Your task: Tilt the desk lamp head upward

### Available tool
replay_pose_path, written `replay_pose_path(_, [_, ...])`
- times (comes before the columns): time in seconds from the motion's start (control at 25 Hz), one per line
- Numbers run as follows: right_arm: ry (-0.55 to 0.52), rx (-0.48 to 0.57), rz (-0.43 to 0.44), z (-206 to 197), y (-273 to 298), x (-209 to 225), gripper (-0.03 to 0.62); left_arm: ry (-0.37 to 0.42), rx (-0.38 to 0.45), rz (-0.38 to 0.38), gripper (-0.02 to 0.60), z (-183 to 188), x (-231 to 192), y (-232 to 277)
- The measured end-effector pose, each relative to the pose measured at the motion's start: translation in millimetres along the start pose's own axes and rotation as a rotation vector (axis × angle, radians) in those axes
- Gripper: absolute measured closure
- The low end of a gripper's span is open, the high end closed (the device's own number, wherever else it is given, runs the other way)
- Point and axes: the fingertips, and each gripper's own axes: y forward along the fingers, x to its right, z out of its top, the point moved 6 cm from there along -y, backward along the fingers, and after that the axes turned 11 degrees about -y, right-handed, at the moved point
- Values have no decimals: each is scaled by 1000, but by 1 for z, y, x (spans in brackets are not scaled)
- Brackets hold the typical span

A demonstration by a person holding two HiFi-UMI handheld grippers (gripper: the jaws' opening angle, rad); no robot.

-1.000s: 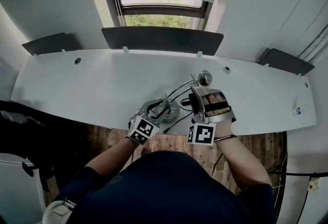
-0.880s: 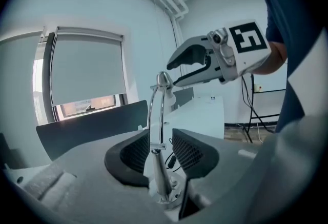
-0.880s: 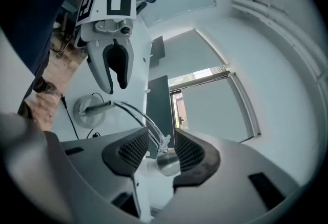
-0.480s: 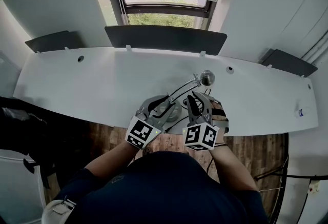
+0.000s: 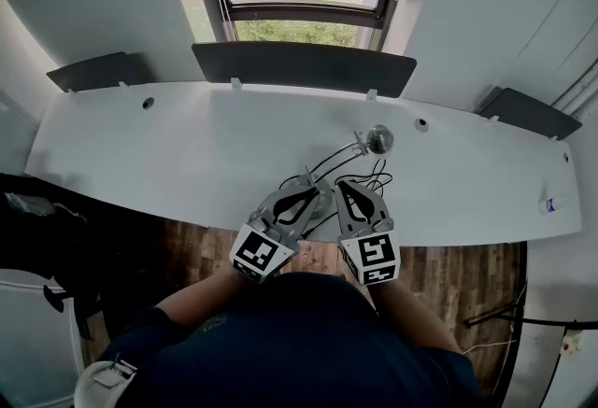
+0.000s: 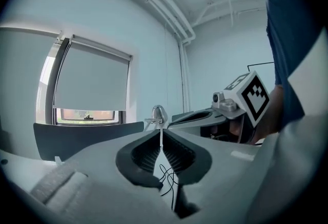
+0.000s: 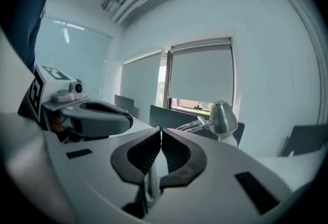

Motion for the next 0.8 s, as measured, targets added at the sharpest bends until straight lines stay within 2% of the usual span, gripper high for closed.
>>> replay_pose_path(0.08, [83,34,19,-8,-3,-4,582,-16,-5,-1,574,-5,1,-2])
replay_pose_path(0.2, [131,61,40,-14,-6,-10,583,-40,-12,-3,574,-12,1,-1])
replay_pose_path(0.32, [139,92,57,-16,-9,-17,583,-48,-9,-5,574,-12,3,0])
replay_pose_path(0.52, [135,80,98,-21,-8,-24,585,-43,-12,-17,574,-14,6,1])
replay_pose_path(0.8, [141,72,93,-19,-11,-26,585,-33,-16,-9,574,-13,6,-2])
